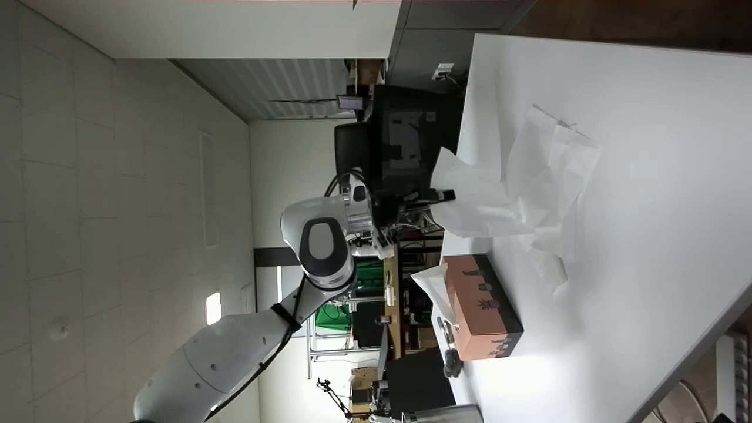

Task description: Remove one tissue square from the box and place it on the counter

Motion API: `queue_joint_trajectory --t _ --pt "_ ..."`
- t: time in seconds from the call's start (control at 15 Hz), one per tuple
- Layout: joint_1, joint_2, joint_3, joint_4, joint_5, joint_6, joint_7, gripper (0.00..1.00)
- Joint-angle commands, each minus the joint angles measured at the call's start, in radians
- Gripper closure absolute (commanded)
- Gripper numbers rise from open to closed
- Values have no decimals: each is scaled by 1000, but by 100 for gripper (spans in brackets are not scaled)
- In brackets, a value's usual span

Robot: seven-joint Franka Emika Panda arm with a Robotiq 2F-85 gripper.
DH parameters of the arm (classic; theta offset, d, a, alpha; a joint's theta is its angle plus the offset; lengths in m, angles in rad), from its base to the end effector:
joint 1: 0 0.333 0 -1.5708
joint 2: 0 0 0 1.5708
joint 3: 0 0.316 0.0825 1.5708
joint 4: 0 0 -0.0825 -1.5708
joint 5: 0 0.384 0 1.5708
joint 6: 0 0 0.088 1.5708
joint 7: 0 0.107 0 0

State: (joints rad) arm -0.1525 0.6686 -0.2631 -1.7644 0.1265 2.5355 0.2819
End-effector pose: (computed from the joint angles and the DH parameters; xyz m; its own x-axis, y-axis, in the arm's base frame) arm 0.6227 -0.2584 0.2078 0.7374 -0.6594 0.1464 -0.6703 -0.7411 0.0381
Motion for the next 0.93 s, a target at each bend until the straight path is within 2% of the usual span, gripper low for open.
queue_joint_trajectory --t 0.0,0.07,0.13,0.2,0.6,0.87 --pt "52 58 -54 2 -58 -19 137 100" --pt "57 65 -53 3 -57 -32 148 74" --pt "63 68 -52 2 -53 -38 156 73" --pt "68 66 -49 1 -51 -45 160 67" --pt "128 -66 -42 -59 -74 -106 159 27" --pt "177 -155 -66 -83 -167 -178 206 0"
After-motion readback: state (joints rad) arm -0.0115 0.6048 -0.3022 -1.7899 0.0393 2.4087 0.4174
